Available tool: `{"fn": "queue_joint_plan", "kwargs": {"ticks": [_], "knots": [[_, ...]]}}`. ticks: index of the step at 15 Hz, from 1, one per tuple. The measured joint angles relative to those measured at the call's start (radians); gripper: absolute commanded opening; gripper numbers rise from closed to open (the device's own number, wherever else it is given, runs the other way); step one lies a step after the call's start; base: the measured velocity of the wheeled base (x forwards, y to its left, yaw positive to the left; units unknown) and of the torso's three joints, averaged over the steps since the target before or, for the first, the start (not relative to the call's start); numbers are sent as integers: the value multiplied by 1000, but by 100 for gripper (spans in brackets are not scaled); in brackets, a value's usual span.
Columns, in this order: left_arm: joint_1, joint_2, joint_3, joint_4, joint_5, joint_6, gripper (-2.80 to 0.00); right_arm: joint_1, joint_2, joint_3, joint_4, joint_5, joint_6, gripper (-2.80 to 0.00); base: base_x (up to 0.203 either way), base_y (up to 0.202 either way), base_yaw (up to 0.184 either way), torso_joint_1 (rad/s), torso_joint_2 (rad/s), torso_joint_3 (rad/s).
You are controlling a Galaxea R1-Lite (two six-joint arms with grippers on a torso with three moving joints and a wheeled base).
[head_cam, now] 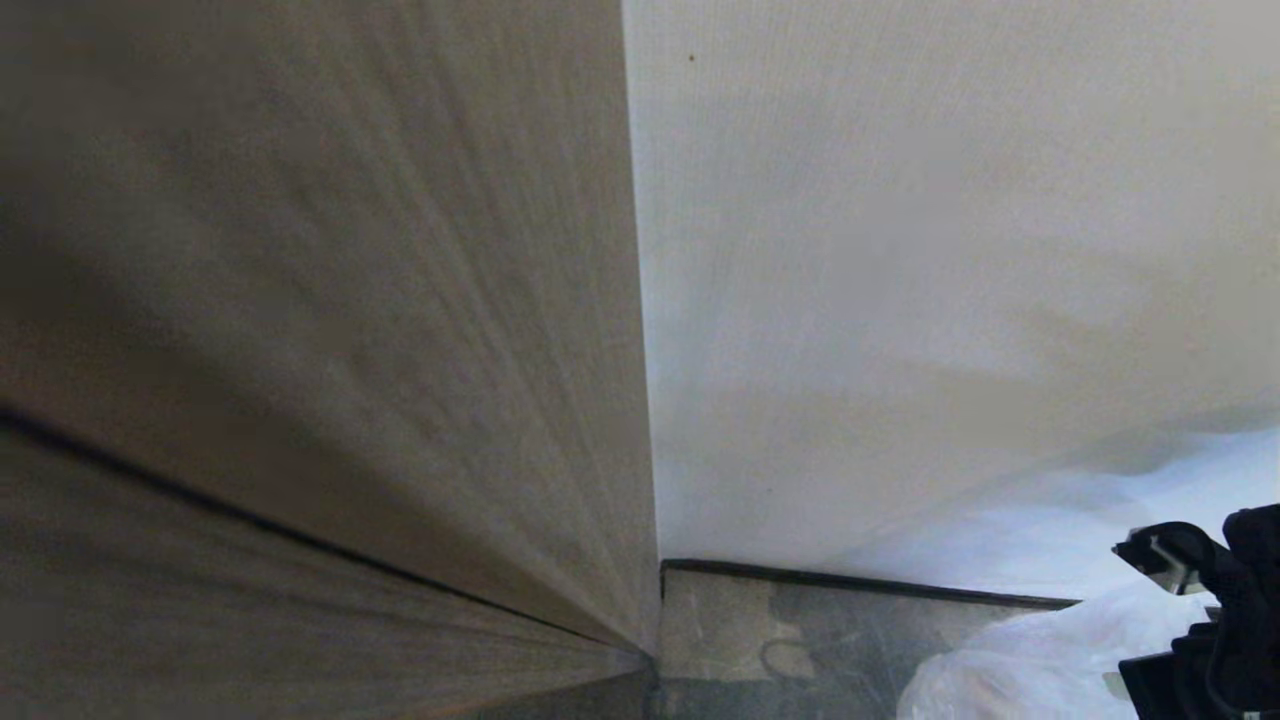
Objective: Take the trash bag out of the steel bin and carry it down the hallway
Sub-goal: Put the trash bag at the door
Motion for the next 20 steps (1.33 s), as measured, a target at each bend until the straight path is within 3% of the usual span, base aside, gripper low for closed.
{"fn": "queue_joint_plan", "kwargs": {"ticks": [9, 14, 15, 20], "knots": [[0, 0, 0, 0, 0, -1, -280, 14, 5, 0, -34, 0, 6, 0, 0, 0, 0, 0, 0, 0], [0, 0, 0, 0, 0, 0, -280, 2, -134, 17, -25, -3, 84, 0, 0, 0, 0, 0, 0, 0], [0, 0, 0, 0, 0, -1, -280, 2, -165, 27, -22, -11, 92, -280, 0, 0, 0, 0, 0, 0], [0, 0, 0, 0, 0, 0, -280, -7, -292, 54, 24, -48, 97, -280, 0, 0, 0, 0, 0, 0]]}}
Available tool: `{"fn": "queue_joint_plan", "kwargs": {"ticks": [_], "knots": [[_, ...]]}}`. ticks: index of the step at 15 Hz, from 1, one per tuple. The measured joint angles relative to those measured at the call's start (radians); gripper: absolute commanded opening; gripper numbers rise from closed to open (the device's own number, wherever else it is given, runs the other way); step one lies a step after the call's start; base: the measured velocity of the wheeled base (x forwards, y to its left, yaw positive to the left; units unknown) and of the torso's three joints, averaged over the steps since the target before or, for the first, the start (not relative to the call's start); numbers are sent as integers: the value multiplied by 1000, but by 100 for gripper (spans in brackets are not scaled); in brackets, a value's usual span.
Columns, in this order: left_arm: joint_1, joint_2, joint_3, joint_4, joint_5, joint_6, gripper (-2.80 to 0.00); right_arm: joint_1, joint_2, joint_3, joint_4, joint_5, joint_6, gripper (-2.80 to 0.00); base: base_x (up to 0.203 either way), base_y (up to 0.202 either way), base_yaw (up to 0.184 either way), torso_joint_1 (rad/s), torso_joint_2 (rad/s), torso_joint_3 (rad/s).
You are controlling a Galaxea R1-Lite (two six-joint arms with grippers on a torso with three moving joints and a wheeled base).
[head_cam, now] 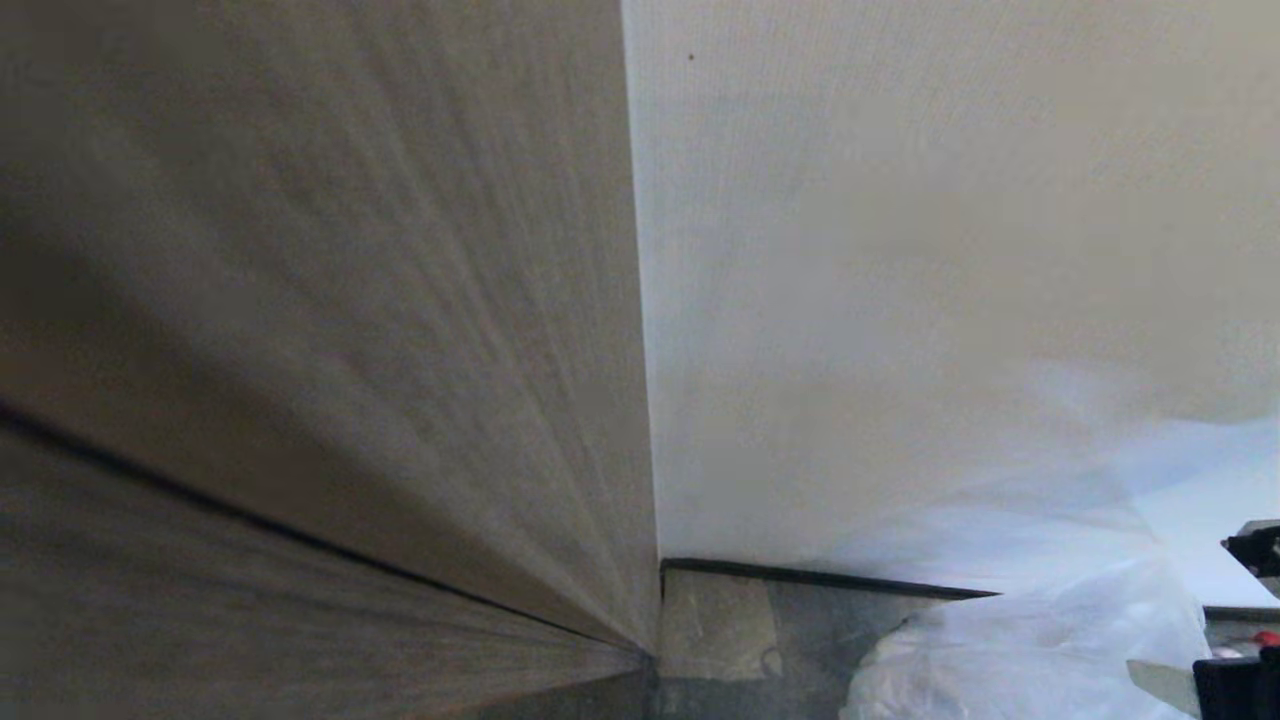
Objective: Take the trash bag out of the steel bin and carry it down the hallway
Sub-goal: Put the trash bag at the door
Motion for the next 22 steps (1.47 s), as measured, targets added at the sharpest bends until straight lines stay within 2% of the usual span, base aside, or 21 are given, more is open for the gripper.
{"fn": "queue_joint_plan", "kwargs": {"ticks": [3, 9, 10, 15, 18, 22], "knots": [[0, 0, 0, 0, 0, 0, -280, -1, -65, -3, 74, 3, 2, -280, 0, 0, 0, 0, 0, 0], [0, 0, 0, 0, 0, 0, -280, 28, -62, -28, 74, 6, -11, -280, 0, 0, 0, 0, 0, 0], [0, 0, 0, 0, 0, -1, -280, 36, -48, -42, 73, 6, -10, 0, 0, 0, 0, 0, 0, 0], [0, 0, 0, 0, 0, 0, -280, 76, 56, -120, 25, 1, -4, 0, 0, 0, 0, 0, 0, 0], [0, 0, 0, 0, 0, 0, -280, 84, 112, -131, -47, 1, -12, 0, 0, 0, 0, 0, 0, 0], [0, 0, 0, 0, 0, 0, -280, 92, 141, -130, -56, -6, -16, 0, 0, 0, 0, 0, 0, 0]]}}
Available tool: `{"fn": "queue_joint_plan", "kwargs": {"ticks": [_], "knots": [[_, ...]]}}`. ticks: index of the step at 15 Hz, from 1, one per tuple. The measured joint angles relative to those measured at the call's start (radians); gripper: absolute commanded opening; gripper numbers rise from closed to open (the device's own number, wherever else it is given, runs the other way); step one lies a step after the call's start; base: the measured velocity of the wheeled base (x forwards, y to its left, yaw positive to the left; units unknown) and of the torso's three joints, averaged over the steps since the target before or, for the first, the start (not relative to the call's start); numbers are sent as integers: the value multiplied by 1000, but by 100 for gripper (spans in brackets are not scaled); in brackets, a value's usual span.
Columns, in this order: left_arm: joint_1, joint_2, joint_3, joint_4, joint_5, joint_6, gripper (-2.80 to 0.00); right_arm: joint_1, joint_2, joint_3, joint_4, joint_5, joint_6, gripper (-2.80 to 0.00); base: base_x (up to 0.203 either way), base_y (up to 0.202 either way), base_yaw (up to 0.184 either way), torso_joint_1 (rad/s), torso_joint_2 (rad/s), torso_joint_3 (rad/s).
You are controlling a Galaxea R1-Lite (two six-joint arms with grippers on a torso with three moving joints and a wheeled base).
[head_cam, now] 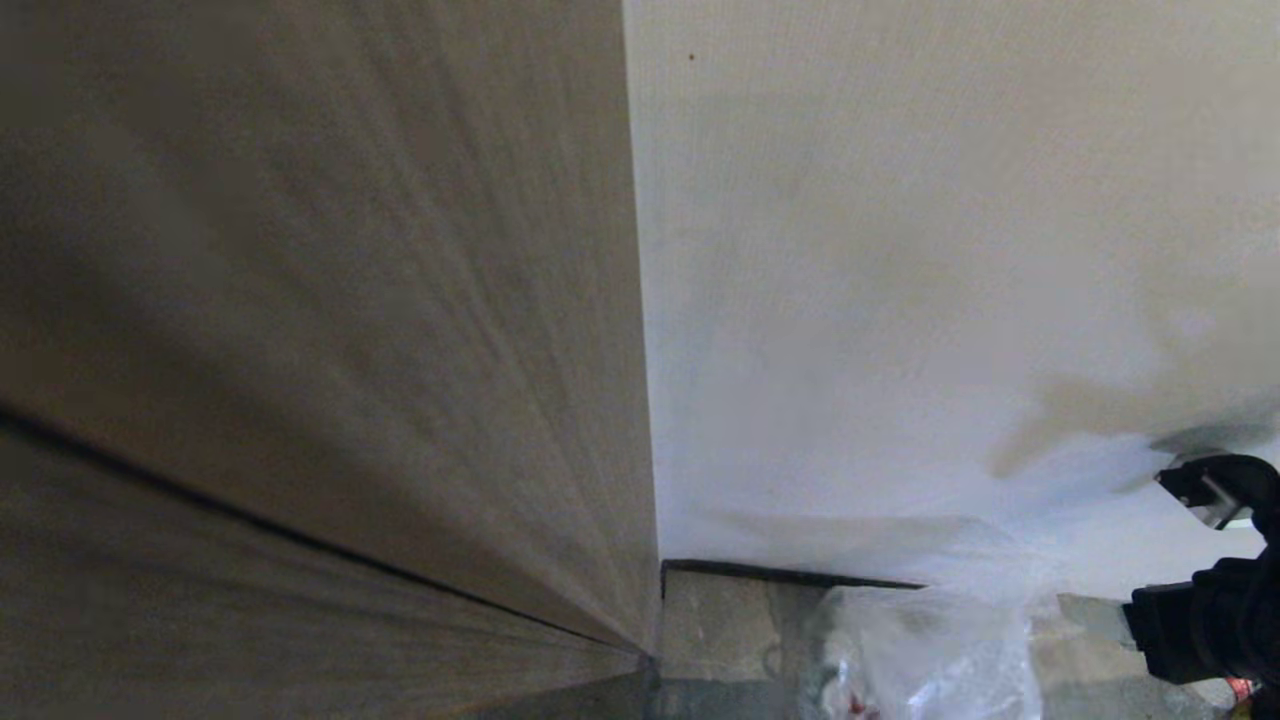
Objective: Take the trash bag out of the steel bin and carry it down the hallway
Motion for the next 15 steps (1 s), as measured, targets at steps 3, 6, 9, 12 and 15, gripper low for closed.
{"fn": "queue_joint_plan", "kwargs": {"ticks": [3, 6, 9, 12, 15], "knots": [[0, 0, 0, 0, 0, 0, -280, 1, -8, -5, 7, -73, 6, -280, 0, 0, 0, 0, 0, 0], [0, 0, 0, -1, 0, 0, -280, -3, -73, 37, 11, -123, 30, -280, 0, 0, 0, 0, 0, 0], [0, 0, 0, -1, 0, 0, -280, -6, -168, 106, 28, -126, 38, -280, 0, 0, 0, 0, 0, 0], [0, 0, 0, 0, 0, 0, -280, -30, -282, 153, 61, -117, 39, -280, 0, 0, 0, 0, 0, 0], [0, 0, 0, 0, 0, 0, -280, -54, -421, 189, 146, -89, 33, -280, 0, 0, 0, 0, 0, 0]]}}
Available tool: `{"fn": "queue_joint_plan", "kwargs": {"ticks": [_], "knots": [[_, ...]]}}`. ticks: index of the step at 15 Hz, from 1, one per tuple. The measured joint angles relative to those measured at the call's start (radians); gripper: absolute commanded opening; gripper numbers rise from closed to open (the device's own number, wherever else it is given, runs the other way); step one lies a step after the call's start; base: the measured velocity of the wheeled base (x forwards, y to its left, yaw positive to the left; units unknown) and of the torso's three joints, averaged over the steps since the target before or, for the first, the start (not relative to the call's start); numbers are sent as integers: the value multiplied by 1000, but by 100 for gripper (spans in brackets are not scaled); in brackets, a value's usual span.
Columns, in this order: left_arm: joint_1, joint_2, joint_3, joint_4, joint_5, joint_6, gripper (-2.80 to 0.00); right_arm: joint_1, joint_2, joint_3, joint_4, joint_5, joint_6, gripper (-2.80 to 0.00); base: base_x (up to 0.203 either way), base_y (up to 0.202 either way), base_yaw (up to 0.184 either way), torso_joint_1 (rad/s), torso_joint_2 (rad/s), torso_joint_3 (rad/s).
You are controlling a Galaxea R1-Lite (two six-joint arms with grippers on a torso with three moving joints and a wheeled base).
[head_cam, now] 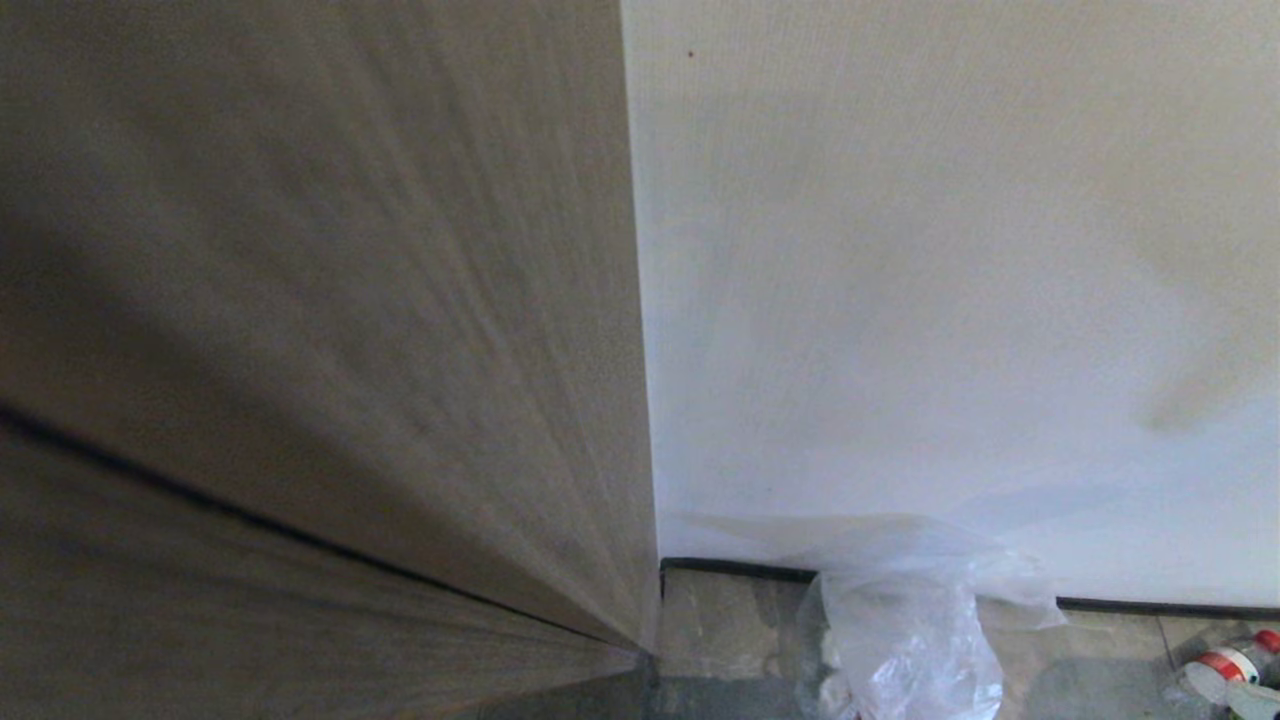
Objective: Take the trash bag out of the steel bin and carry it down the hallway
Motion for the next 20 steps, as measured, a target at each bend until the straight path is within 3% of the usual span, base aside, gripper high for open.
{"fn": "queue_joint_plan", "kwargs": {"ticks": [6, 10, 13, 20], "knots": [[0, 0, 0, 0, 0, 0, -280, -18, -293, 111, 97, 30, -5, -280, 0, 0, 0, 0, 0, 0], [0, 0, 0, 0, 0, 0, -280, -3, -472, 162, 65, 103, -58, -280, 0, 0, 0, 0, 0, 0], [0, 0, 0, 0, 0, 0, -280, -42, -624, 191, 47, 162, -53, -280, 0, 0, 0, 0, 0, 0], [0, 0, 0, 0, 0, 0, -280, -61, -813, 247, -65, 156, -4, -280, 0, 0, 0, 0, 0, 0]]}}
